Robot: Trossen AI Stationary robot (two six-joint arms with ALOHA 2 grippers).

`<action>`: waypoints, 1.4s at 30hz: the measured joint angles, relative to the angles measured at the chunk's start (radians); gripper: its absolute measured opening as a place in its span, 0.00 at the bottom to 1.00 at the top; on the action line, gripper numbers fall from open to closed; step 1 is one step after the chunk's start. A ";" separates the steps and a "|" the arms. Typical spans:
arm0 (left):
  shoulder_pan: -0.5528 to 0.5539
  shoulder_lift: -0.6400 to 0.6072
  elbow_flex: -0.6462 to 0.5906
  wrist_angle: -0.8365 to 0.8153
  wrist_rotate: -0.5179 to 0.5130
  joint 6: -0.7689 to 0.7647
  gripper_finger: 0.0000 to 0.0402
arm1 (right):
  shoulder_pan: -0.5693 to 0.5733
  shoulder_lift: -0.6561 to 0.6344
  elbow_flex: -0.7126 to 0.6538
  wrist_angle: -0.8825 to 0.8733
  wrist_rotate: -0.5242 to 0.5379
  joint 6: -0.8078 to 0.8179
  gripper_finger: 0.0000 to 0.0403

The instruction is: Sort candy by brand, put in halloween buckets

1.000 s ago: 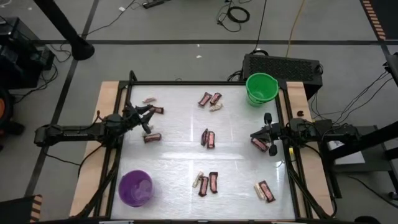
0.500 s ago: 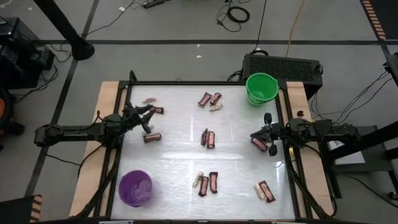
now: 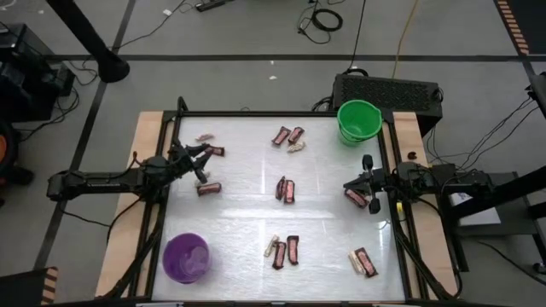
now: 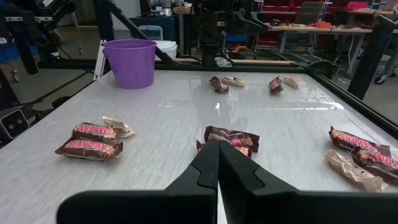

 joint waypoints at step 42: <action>0.000 0.000 0.000 0.000 0.000 0.000 0.32 | 0.000 0.000 0.000 0.125 0.002 -0.150 0.00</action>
